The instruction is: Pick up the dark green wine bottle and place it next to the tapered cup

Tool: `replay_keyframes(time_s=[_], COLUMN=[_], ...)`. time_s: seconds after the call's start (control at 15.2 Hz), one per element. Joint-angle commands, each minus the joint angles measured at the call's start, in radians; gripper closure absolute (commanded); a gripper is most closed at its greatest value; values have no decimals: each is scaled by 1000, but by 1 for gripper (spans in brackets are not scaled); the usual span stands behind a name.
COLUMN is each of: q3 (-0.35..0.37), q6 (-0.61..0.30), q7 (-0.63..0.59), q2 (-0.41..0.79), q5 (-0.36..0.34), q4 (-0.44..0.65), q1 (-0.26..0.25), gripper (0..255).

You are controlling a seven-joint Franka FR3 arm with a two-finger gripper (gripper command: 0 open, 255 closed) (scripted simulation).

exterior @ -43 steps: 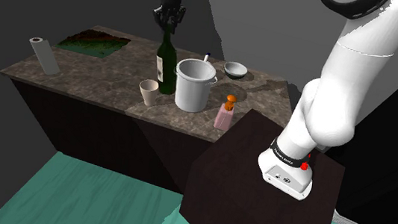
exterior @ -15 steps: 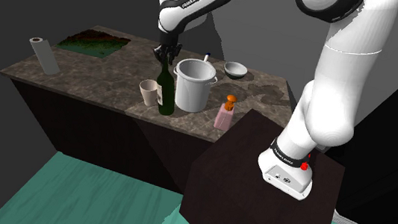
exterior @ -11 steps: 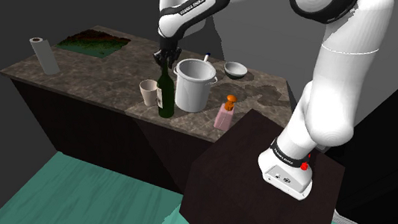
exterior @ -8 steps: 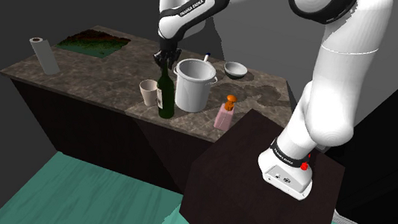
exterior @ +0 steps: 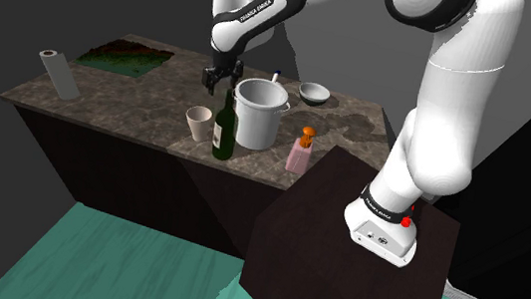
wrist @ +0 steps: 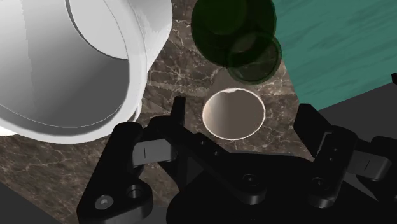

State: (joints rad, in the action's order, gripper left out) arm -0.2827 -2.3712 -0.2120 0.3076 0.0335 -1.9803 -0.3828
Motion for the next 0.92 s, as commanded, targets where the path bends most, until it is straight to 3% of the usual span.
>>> replay_keyframes(time_s=[0.0,0.33,0.86], q3=[0,-9,-9], q6=[0,105,105], q7=[0,-19,-19], q2=[0,-81,-81], q5=[0,-29,-29], q4=[0,26,26], q1=[0,-14,-14], gripper=[0,0,0])
